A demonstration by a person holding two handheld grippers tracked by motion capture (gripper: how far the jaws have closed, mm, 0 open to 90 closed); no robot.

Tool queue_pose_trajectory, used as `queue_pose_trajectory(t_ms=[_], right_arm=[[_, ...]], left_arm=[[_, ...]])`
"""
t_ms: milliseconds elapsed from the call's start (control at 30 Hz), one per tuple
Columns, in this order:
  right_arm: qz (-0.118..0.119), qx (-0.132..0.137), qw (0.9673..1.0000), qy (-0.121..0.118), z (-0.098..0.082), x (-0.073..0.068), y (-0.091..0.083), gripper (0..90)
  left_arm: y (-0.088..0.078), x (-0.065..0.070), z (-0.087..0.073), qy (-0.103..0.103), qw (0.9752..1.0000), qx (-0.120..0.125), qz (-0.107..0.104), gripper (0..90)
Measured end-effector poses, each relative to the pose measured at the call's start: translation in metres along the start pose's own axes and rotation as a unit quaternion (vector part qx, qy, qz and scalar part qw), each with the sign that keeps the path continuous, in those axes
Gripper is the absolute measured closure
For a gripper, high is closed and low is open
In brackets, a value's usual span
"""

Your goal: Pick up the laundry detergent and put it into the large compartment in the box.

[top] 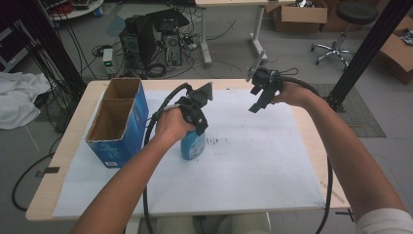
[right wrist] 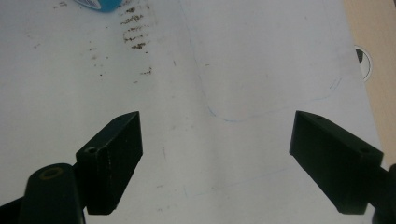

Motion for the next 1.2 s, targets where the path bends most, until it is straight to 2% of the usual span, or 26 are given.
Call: queue_pose_trajectory(t_ms=[100,167,200,233,267,300,333,367,400,433,467,533,667,800,833,867,900,933,1000,1033,1100,1133,1200], right_arm=[[0.000,0.000,1.0000,0.001,0.000,0.000,-0.001,17.1],[0.000,0.000,1.0000,0.001,0.000,-0.001,-0.001,17.1],[-0.001,-0.001,1.0000,0.001,-0.001,-0.001,-0.002,17.1],[-0.001,-0.001,1.0000,0.001,-0.001,-0.001,-0.002,17.1],[-0.002,-0.001,1.0000,0.001,-0.001,-0.002,-0.003,17.1],[-0.002,-0.001,1.0000,0.001,-0.001,-0.002,-0.003,17.1],[-0.002,0.000,1.0000,0.001,-0.001,-0.002,-0.004,17.1],[-0.002,0.000,1.0000,0.001,-0.001,-0.002,-0.004,17.1],[-0.003,0.000,1.0000,0.001,-0.001,-0.003,-0.005,17.2],[-0.003,0.000,1.0000,0.001,-0.001,-0.003,-0.005,17.2],[-0.003,0.001,1.0000,0.000,-0.001,-0.004,-0.006,17.1],[-0.004,0.001,1.0000,-0.001,-0.001,-0.005,-0.007,17.2],[-0.004,0.002,1.0000,-0.001,0.000,-0.005,-0.008,17.2],[-0.004,0.004,1.0000,-0.002,0.000,-0.006,-0.008,17.2],[-0.004,0.004,1.0000,-0.002,0.000,-0.006,-0.008,17.2],[-0.004,0.002,1.0000,-0.002,0.000,-0.006,-0.009,17.2],[-0.004,0.002,1.0000,-0.002,0.000,-0.006,-0.009,17.2],[-0.004,0.001,1.0000,-0.004,0.000,-0.007,-0.008,17.2],[-0.005,0.000,1.0000,-0.007,0.001,-0.007,-0.008,17.2],[-0.004,0.000,1.0000,-0.007,0.001,-0.007,-0.007,17.2],[-0.004,0.000,1.0000,-0.007,0.001,-0.008,-0.007,17.2],[-0.003,0.001,1.0000,-0.008,0.002,-0.008,-0.006,17.2],[-0.003,0.000,1.0000,-0.009,0.002,-0.008,-0.006,17.2]], left_arm=[[-0.004,0.000,0.000,-0.004,1.0000,0.001,-0.006,37.7],[-0.010,0.000,0.002,-0.008,0.9999,0.003,-0.008,37.7],[-0.019,-0.001,0.003,-0.014,0.9999,0.004,-0.007,37.7],[-0.019,-0.001,0.003,-0.014,0.9999,0.004,-0.007,37.7],[-0.029,-0.002,0.005,-0.018,0.9998,0.005,-0.003,37.7],[-0.029,-0.002,0.005,-0.018,0.9998,0.005,-0.003,37.7],[-0.040,-0.005,0.007,-0.024,0.9997,0.008,0.004,37.7],[-0.040,-0.005,0.007,-0.024,0.9997,0.008,0.004,37.7],[-0.052,-0.008,0.009,-0.028,0.9995,0.009,0.012,37.7],[-0.052,-0.008,0.009,-0.028,0.9995,0.009,0.012,37.7],[-0.063,-0.011,0.011,-0.036,0.9991,0.016,0.017,37.6],[-0.075,-0.015,0.013,-0.043,0.9986,0.021,0.021,37.6],[-0.092,-0.021,0.015,-0.056,0.9977,0.029,0.027,37.7],[-0.119,-0.030,0.019,-0.080,0.9954,0.037,0.038,37.7],[-0.119,-0.030,0.019,-0.080,0.9954,0.037,0.038,37.7],[-0.131,-0.034,0.021,-0.085,0.9946,0.042,0.044,37.7],[-0.131,-0.034,0.021,-0.085,0.9946,0.042,0.044,37.7],[-0.143,-0.039,0.024,-0.092,0.9935,0.047,0.048,37.7],[-0.149,-0.041,0.025,-0.097,0.9927,0.051,0.050,37.7],[-0.161,-0.046,0.027,-0.108,0.9913,0.055,0.053,37.7],[-0.166,-0.049,0.027,-0.113,0.9905,0.056,0.053,37.7],[-0.175,-0.055,0.028,-0.127,0.9883,0.062,0.057,37.7],[-0.179,-0.058,0.028,-0.130,0.9878,0.063,0.059,37.7]])
Point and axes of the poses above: each handheld gripper's, and its own axes: y roughly forward along the jaws, z roughly out of its top, x roughly to its right, the point moved 7 cm from there along y, roughly forward along the jaws, and after that the axes turned 9 degrees about x, right-handed, at the moved point
